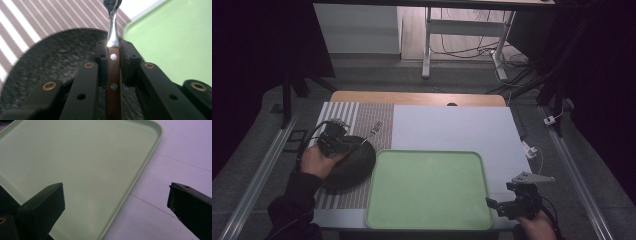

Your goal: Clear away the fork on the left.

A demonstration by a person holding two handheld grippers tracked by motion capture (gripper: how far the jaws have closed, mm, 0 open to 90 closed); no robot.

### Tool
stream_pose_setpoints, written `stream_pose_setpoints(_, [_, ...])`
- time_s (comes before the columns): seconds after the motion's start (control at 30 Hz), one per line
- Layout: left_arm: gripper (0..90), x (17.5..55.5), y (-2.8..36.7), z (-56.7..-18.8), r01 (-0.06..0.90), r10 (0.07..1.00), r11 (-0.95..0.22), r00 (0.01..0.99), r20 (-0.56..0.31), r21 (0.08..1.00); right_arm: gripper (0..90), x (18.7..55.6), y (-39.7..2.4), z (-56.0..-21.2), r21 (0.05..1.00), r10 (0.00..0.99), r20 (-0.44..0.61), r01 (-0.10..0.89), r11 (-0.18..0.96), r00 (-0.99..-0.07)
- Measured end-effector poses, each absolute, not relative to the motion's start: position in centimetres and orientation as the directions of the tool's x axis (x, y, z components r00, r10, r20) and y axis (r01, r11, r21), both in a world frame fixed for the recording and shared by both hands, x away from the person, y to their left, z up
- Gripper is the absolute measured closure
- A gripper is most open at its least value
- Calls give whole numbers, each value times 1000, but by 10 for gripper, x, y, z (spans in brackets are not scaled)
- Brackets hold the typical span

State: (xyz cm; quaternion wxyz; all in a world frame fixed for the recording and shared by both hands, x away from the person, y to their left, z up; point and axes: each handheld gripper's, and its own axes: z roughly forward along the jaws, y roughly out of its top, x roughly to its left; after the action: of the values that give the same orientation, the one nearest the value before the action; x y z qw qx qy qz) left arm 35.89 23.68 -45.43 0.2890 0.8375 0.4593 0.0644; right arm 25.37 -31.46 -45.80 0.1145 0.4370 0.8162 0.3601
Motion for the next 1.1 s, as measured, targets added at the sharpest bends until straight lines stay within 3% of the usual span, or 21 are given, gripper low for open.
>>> stream_pose_setpoints(0.57, [775,308,196,-455,733,795,-417,581,-174,537,14,253,-314,-458,692,791,121,622,366,-600])
stream_pose_setpoints(1.1, [774,282,140,-469,721,755,-464,626,-196,515,13,253,-313,-458,691,790,122,623,367,-601])
